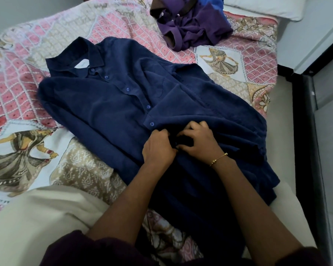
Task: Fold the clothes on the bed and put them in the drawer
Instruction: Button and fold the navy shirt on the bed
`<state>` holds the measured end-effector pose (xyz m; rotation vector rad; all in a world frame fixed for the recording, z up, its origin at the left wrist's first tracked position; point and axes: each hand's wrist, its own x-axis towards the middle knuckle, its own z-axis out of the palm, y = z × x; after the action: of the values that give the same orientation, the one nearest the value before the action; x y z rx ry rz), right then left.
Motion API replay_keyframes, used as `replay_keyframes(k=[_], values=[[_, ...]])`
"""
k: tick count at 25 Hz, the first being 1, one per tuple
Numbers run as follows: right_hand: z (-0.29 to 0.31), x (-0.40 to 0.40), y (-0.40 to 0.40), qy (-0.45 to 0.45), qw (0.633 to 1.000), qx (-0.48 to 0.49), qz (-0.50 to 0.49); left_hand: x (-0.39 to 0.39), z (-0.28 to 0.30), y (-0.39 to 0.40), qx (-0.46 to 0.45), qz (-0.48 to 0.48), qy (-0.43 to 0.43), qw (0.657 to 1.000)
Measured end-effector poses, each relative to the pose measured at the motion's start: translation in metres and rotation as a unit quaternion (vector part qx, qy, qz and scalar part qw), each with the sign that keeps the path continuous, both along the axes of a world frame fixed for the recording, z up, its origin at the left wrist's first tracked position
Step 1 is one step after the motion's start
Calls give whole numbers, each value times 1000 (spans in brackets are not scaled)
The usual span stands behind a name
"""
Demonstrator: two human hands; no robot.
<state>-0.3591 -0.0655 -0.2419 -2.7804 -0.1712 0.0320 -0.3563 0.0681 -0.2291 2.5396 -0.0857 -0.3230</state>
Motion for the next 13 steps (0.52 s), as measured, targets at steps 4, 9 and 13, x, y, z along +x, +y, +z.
replay_keyframes(k=[4, 9, 13], values=[[1, 6, 3, 8, 999, -16, 28, -1, 1, 1, -1, -12, 12, 1000], [-2, 12, 2, -1, 998, -48, 38, -3, 2, -3, 56, 1, -37, 998], [0, 15, 7, 9, 994, -104, 32, -2, 3, -5, 103, -31, -46, 993]])
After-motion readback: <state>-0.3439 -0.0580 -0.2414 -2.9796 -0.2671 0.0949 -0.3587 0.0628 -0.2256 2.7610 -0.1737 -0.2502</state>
